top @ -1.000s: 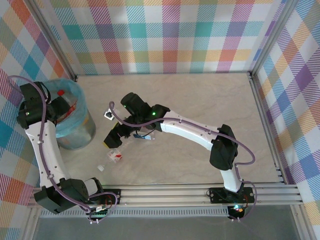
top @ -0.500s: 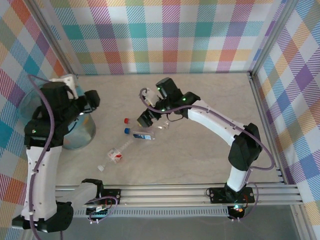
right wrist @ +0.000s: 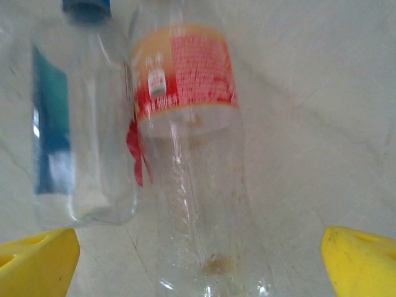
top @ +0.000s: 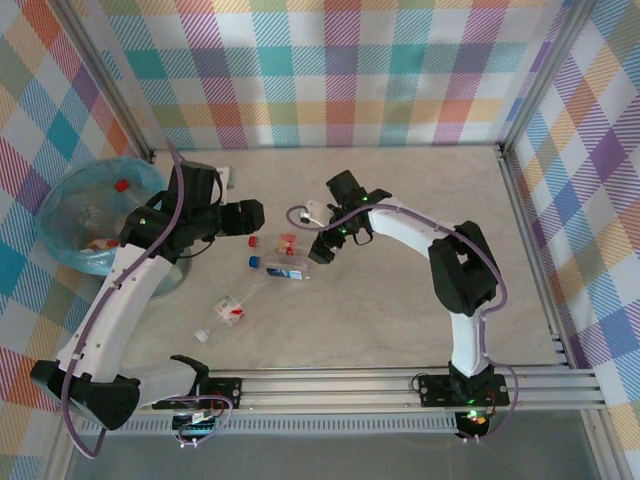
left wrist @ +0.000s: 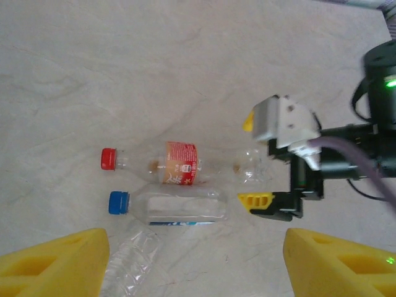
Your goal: Put the plastic bottles in the bin
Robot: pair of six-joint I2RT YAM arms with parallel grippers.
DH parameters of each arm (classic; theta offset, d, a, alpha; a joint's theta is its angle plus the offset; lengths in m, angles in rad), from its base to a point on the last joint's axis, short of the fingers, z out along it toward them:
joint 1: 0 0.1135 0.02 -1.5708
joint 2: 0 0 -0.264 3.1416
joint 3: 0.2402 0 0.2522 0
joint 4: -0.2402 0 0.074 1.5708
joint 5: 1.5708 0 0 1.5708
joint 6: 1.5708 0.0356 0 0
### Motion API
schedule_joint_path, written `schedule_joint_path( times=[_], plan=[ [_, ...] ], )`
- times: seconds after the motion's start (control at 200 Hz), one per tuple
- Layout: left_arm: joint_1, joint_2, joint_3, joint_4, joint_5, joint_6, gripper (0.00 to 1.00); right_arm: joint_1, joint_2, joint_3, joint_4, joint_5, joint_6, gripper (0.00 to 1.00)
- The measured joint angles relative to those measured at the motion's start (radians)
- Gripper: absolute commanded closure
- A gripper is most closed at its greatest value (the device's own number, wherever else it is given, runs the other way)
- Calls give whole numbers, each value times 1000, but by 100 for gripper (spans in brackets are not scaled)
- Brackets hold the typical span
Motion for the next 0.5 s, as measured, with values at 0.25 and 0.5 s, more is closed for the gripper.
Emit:
schedule_joint_path(
  times=[0.25,0.5],
  plan=[
    [0,-15,-14,10,0,-11,25,0,68,13,-53,26,-90,2],
    [0,-15,-24,31,0,-19,25,2,121,56,-77,46,-109,11]
  ],
)
